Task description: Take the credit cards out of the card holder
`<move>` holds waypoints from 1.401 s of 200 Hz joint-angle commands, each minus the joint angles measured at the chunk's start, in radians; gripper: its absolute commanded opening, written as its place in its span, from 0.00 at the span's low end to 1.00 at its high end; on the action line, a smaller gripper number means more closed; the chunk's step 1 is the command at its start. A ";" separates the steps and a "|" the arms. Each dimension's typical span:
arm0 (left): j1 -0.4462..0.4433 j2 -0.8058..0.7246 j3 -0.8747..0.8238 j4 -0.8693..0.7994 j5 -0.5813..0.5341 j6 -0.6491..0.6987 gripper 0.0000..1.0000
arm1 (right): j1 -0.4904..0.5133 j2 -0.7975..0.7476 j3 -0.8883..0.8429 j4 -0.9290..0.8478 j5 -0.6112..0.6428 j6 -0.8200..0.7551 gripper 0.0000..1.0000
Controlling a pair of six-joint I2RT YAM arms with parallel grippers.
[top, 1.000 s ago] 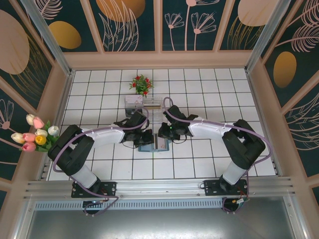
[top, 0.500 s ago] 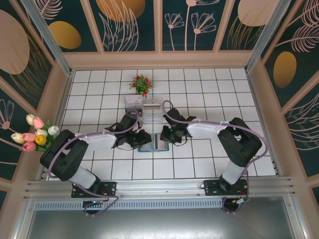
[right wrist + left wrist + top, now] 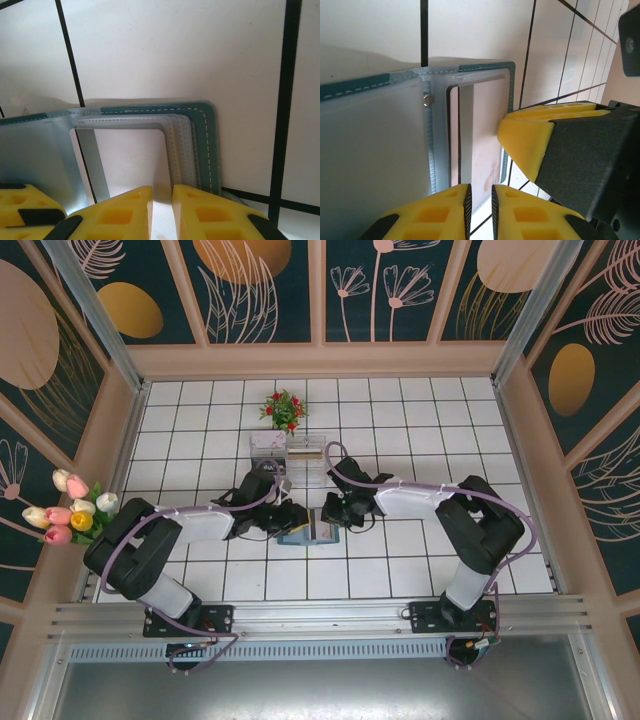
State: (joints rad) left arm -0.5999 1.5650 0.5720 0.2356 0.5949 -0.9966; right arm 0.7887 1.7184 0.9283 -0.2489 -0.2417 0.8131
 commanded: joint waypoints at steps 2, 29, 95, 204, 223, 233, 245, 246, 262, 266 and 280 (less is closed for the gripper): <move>0.013 0.030 -0.014 0.019 0.016 0.042 0.19 | -0.002 0.039 -0.013 -0.016 -0.005 -0.005 0.21; 0.015 0.045 -0.023 0.036 0.015 0.045 0.18 | -0.002 0.042 -0.013 -0.022 -0.004 -0.005 0.21; 0.017 0.079 -0.013 0.056 0.050 0.050 0.13 | -0.002 0.044 -0.017 -0.015 -0.005 -0.002 0.21; 0.015 0.116 0.012 0.067 0.087 0.067 0.14 | 0.003 0.036 -0.030 -0.011 -0.007 0.003 0.21; 0.016 0.113 0.018 0.075 0.100 0.072 0.14 | 0.003 0.039 -0.032 -0.008 -0.011 0.003 0.21; 0.017 0.112 0.021 0.075 0.100 0.073 0.14 | 0.004 0.040 -0.032 -0.007 -0.013 0.004 0.21; 0.016 0.112 0.024 0.072 0.097 0.073 0.12 | 0.006 0.042 -0.031 -0.006 -0.016 0.003 0.21; 0.016 0.112 0.024 0.072 0.096 0.074 0.11 | 0.006 0.043 -0.032 -0.006 -0.016 0.002 0.21; 0.017 0.112 0.030 0.042 0.081 0.090 0.05 | 0.007 0.043 -0.029 -0.010 -0.011 0.004 0.21; 0.017 0.110 0.033 0.028 0.072 0.097 0.04 | 0.007 0.044 -0.031 -0.013 -0.009 0.004 0.21; 0.017 0.102 0.037 -0.009 0.049 0.117 0.00 | 0.005 0.040 -0.033 -0.016 0.002 0.009 0.21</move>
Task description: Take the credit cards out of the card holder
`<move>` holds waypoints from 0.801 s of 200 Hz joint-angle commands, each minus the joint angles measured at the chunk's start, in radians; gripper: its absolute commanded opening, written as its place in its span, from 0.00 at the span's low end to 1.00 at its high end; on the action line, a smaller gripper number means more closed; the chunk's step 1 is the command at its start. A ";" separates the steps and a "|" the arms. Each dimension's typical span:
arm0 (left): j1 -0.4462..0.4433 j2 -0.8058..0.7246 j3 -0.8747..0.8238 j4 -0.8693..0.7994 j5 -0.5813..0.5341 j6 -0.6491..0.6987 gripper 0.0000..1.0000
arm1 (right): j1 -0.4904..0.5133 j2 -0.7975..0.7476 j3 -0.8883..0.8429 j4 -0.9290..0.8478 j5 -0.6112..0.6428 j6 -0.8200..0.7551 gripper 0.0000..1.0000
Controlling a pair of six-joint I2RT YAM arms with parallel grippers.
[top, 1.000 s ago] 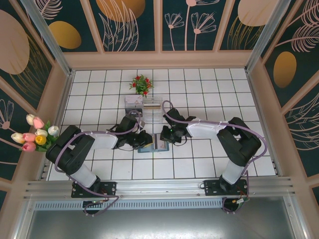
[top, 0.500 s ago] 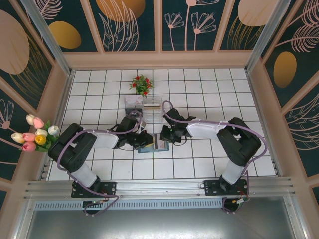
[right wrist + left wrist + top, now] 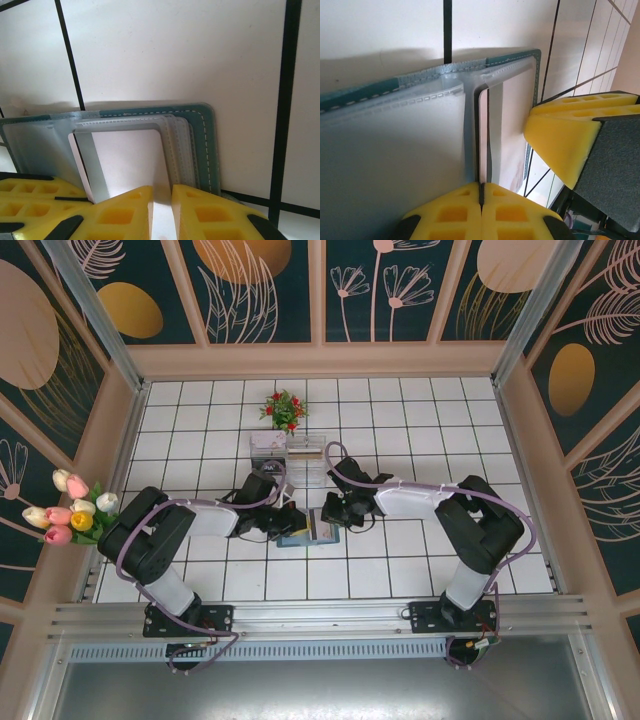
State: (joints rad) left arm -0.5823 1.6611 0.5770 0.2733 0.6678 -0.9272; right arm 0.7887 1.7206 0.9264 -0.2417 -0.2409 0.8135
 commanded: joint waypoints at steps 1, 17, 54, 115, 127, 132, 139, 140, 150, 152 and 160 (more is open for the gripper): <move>0.000 0.005 0.032 -0.049 -0.025 0.048 0.00 | 0.005 0.037 -0.033 -0.024 0.002 0.010 0.21; 0.001 -0.013 0.028 -0.083 -0.042 0.065 0.00 | 0.003 0.030 -0.037 -0.026 0.012 0.013 0.21; 0.015 -0.070 -0.007 -0.128 -0.068 0.084 0.00 | -0.009 0.014 -0.043 -0.028 0.018 0.014 0.21; 0.019 -0.097 -0.016 -0.110 -0.050 0.070 0.00 | -0.010 0.018 -0.032 -0.015 -0.001 -0.001 0.21; 0.019 -0.091 -0.011 -0.107 -0.046 0.067 0.00 | -0.008 0.005 -0.024 -0.009 -0.004 -0.009 0.21; 0.019 -0.090 -0.010 -0.109 -0.046 0.069 0.00 | -0.008 -0.005 -0.020 -0.007 -0.005 -0.012 0.21; 0.018 -0.089 -0.008 -0.114 -0.046 0.073 0.00 | -0.009 -0.022 -0.011 -0.008 -0.006 -0.013 0.21; 0.018 -0.089 -0.009 -0.115 -0.046 0.073 0.00 | -0.008 -0.024 -0.008 -0.008 -0.005 -0.013 0.21; 0.018 -0.085 -0.007 -0.118 -0.051 0.075 0.00 | -0.008 -0.051 0.004 -0.010 -0.002 -0.018 0.21; 0.018 -0.085 -0.008 -0.119 -0.051 0.075 0.00 | -0.008 -0.057 0.008 -0.010 -0.002 -0.019 0.21; 0.018 -0.085 -0.009 -0.120 -0.054 0.075 0.00 | -0.008 -0.073 0.016 -0.009 -0.006 -0.026 0.21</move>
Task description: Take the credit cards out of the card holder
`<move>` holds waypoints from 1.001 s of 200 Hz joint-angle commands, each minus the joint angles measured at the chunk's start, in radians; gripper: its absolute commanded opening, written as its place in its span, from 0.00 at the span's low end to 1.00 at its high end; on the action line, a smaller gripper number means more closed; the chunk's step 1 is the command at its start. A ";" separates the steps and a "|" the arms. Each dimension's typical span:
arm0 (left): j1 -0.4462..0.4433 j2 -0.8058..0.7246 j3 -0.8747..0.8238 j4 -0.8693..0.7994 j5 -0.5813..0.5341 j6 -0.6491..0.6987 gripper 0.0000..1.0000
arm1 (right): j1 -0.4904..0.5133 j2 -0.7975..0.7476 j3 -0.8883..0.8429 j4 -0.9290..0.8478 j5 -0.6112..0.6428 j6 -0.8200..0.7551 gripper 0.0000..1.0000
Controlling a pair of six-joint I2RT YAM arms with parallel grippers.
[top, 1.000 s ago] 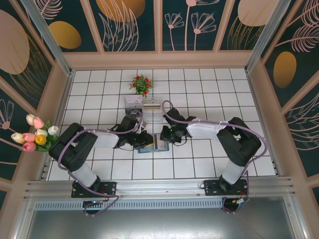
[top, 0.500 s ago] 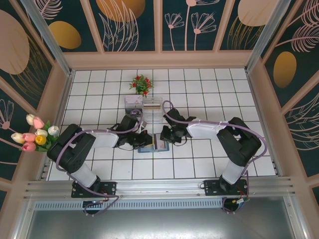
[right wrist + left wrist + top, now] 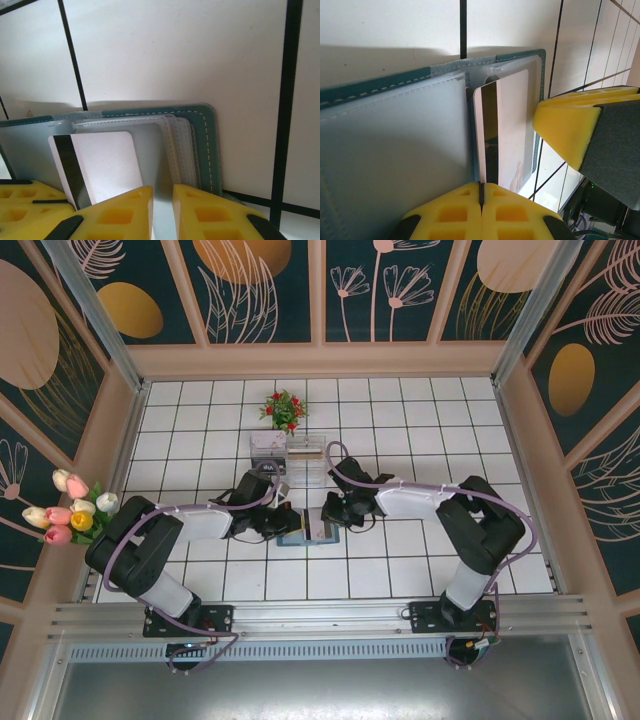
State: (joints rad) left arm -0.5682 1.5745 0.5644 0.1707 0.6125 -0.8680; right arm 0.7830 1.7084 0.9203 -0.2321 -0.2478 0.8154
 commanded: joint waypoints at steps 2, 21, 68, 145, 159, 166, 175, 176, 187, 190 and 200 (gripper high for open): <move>0.005 0.003 0.002 -0.017 0.001 0.016 0.00 | -0.002 -0.063 0.024 -0.018 -0.001 -0.031 0.21; 0.004 0.008 0.002 -0.014 0.002 0.013 0.00 | 0.005 -0.067 0.043 -0.021 -0.026 -0.047 0.21; 0.004 0.008 0.001 -0.017 0.000 0.013 0.00 | 0.021 0.018 0.057 -0.024 -0.038 -0.029 0.19; 0.004 0.016 0.003 0.027 0.043 -0.007 0.07 | 0.035 0.090 0.065 -0.065 -0.013 -0.035 0.19; 0.004 0.015 0.005 0.055 0.059 -0.018 0.11 | 0.037 0.095 0.063 -0.060 -0.024 -0.037 0.19; 0.004 0.017 0.008 0.057 0.060 -0.018 0.12 | 0.037 0.097 0.060 -0.058 -0.025 -0.036 0.19; 0.004 0.020 0.015 0.058 0.059 -0.019 0.13 | 0.039 0.098 0.059 -0.056 -0.026 -0.038 0.19; 0.004 0.021 0.015 0.058 0.058 -0.019 0.13 | 0.040 0.099 0.059 -0.056 -0.027 -0.039 0.19; 0.004 0.029 0.020 0.062 0.061 -0.018 0.15 | 0.039 0.098 0.055 -0.050 -0.032 -0.038 0.19; 0.004 0.032 0.021 0.065 0.061 -0.019 0.15 | 0.039 0.096 0.054 -0.051 -0.033 -0.038 0.19; 0.004 0.040 0.024 0.072 0.063 -0.024 0.16 | 0.039 0.096 0.052 -0.046 -0.036 -0.037 0.19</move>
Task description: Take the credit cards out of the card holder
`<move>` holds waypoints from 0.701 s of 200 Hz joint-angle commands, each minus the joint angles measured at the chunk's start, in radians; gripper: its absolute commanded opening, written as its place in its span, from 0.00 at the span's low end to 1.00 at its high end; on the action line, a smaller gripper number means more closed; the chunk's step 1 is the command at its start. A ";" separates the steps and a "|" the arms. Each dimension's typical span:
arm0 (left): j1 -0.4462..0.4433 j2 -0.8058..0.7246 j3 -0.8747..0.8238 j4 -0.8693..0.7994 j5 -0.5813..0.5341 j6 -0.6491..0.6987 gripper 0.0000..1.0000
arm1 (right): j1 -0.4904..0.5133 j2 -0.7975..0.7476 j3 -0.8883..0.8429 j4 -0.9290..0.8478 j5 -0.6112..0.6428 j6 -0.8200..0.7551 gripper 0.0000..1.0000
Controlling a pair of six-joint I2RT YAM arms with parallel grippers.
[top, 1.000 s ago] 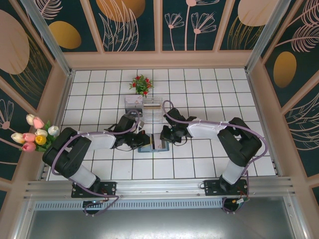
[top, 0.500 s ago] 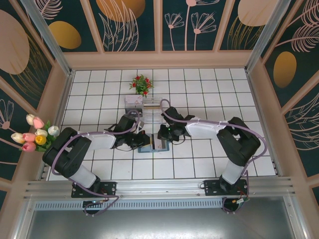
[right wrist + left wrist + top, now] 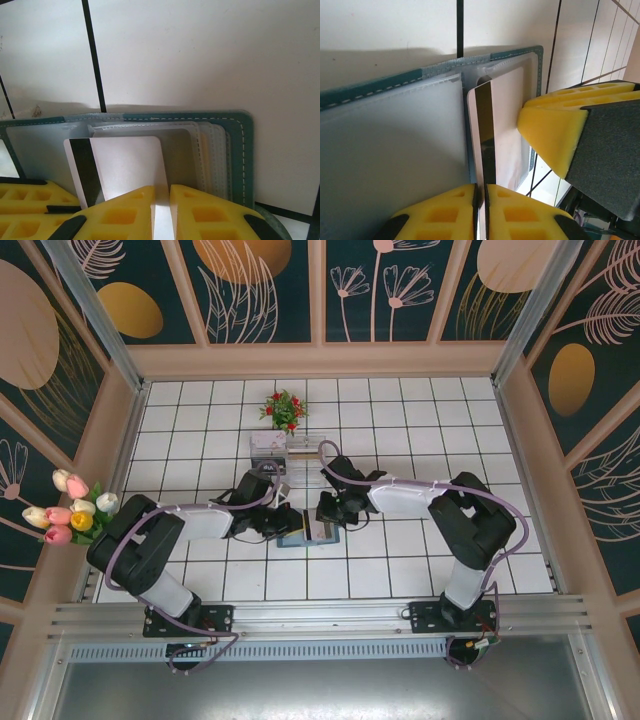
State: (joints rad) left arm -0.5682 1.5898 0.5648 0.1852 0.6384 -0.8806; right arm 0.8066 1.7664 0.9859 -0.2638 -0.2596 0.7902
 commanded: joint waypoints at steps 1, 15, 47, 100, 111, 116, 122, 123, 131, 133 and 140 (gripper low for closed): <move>0.004 0.026 0.024 0.059 0.037 -0.011 0.16 | 0.016 0.037 -0.014 -0.014 -0.025 -0.011 0.19; 0.004 0.036 0.026 0.071 0.042 -0.018 0.17 | 0.016 0.036 -0.018 -0.009 -0.033 -0.011 0.19; 0.004 0.043 0.031 0.092 0.049 -0.030 0.19 | 0.017 0.037 -0.023 -0.001 -0.039 -0.011 0.19; 0.004 0.036 0.044 0.036 0.014 -0.007 0.06 | 0.017 0.030 -0.030 -0.006 -0.022 -0.006 0.19; 0.004 0.024 0.045 0.000 -0.002 0.007 0.03 | 0.015 0.024 -0.031 -0.009 -0.008 -0.002 0.19; 0.004 0.017 0.045 -0.016 -0.008 0.014 0.02 | 0.016 0.018 -0.034 -0.006 0.000 0.002 0.19; 0.004 0.006 0.044 -0.042 -0.019 0.023 0.02 | 0.015 0.012 -0.042 0.002 0.003 0.006 0.19; 0.004 0.004 0.044 -0.046 -0.021 0.024 0.02 | 0.014 0.010 -0.043 0.004 0.003 0.007 0.19; 0.004 -0.011 0.046 -0.087 -0.035 0.043 0.01 | 0.011 0.005 -0.050 0.013 0.003 0.012 0.19; 0.004 -0.014 0.047 -0.098 -0.040 0.049 0.01 | 0.010 0.004 -0.052 0.013 0.004 0.013 0.19; 0.004 -0.028 0.050 -0.135 -0.052 0.067 0.01 | 0.008 0.001 -0.056 0.015 0.008 0.017 0.20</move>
State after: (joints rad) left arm -0.5655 1.6104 0.5888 0.1753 0.6422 -0.8833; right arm 0.8066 1.7660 0.9745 -0.2413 -0.2607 0.7918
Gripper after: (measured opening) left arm 0.055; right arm 0.193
